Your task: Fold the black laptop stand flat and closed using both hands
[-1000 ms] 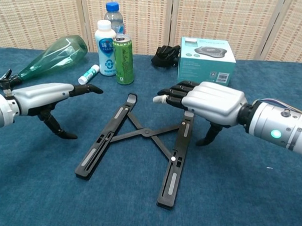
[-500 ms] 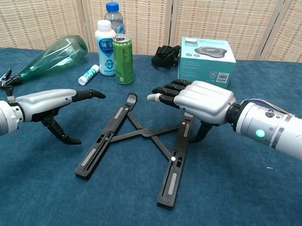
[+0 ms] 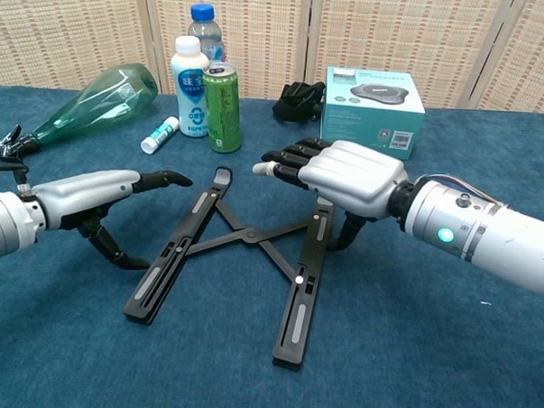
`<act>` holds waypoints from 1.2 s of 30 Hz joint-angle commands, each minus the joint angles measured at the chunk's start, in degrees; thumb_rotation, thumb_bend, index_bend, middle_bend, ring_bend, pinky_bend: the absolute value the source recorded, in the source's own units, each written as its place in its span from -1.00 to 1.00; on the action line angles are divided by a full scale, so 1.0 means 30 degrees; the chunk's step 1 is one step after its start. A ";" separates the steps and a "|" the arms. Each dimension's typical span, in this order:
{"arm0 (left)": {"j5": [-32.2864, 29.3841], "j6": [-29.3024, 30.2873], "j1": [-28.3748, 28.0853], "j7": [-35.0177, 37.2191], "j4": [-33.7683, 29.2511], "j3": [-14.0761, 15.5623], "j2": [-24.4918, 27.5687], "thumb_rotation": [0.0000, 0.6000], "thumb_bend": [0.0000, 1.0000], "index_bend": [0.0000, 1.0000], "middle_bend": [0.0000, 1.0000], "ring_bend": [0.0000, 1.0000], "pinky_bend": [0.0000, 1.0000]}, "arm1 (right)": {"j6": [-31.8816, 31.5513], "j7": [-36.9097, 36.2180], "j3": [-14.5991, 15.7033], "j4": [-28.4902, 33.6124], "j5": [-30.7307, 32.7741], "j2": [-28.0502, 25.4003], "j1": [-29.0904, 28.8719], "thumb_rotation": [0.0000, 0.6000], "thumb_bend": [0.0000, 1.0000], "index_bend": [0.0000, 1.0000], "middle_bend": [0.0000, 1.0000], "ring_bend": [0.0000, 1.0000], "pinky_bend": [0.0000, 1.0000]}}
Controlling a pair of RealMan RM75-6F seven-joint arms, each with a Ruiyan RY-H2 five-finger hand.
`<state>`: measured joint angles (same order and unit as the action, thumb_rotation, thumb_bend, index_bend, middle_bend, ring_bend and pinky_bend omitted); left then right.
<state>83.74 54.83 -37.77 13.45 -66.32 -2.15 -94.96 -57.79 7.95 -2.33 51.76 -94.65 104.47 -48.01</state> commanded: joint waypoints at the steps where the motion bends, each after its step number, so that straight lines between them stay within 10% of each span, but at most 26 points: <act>1: 0.0029 0.0040 0.0022 0.0028 0.0005 0.0016 -0.0037 1.00 -0.70 -1.00 -0.98 -1.00 -1.00 | 0.0012 0.0041 0.0001 -0.0163 0.0012 0.0151 -0.0076 1.00 -1.00 -1.00 -1.00 -1.00 -1.00; 36: 0.0152 -0.0278 -0.0433 0.0081 -0.0213 -0.0156 -0.0278 1.00 -0.71 -1.00 -0.98 -1.00 -1.00 | -0.0750 0.0126 -0.0361 -0.0802 0.0169 0.1527 -0.0811 1.00 -1.00 -1.00 -1.00 -1.00 -1.00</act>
<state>84.19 53.99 -39.08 13.69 -66.96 -2.62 -95.80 -60.01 8.30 -3.38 49.32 -94.16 109.01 -50.42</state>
